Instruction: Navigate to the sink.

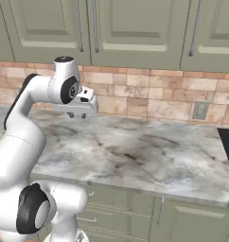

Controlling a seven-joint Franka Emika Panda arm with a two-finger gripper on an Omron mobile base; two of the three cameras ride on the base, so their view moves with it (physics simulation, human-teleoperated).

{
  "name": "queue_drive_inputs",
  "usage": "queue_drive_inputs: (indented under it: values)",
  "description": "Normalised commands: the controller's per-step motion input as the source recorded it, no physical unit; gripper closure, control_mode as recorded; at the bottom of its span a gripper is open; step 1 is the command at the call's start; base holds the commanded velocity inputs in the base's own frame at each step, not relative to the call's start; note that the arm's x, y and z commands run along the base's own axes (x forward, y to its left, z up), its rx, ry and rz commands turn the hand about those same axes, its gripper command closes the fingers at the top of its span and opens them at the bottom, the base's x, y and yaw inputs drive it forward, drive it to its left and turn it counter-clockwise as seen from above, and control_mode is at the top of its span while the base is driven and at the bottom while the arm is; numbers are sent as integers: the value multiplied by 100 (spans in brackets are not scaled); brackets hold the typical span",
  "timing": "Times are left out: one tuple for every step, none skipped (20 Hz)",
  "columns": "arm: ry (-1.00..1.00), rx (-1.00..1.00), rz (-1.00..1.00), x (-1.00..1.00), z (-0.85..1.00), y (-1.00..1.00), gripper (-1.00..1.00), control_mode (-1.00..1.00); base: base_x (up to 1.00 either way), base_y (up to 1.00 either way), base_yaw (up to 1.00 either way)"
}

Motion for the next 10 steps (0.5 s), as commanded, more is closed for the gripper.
queue_drive_inputs:
  values:
    - [0,0,0,0,0,0,-100,100,0,0,0]
    - [0,0,0,0,0,0,-100,100,-24,0,0]
    - [0,0,0,0,0,0,-100,100,-27,-6,0]
    - [0,0,0,0,0,0,-100,100,-39,-14,0]
    - [0,0,0,0,0,0,-100,100,-81,-4,0]
    - [0,0,0,0,0,0,-100,100,-100,0,0]
    - [0,0,0,0,0,0,-100,100,-100,-19,0]
    - [0,0,0,0,0,0,-100,100,-100,-29,0]
    - [0,0,0,0,0,0,-100,100,-95,-14,0]
    - [0,0,0,0,0,0,-100,100,-94,-13,0]
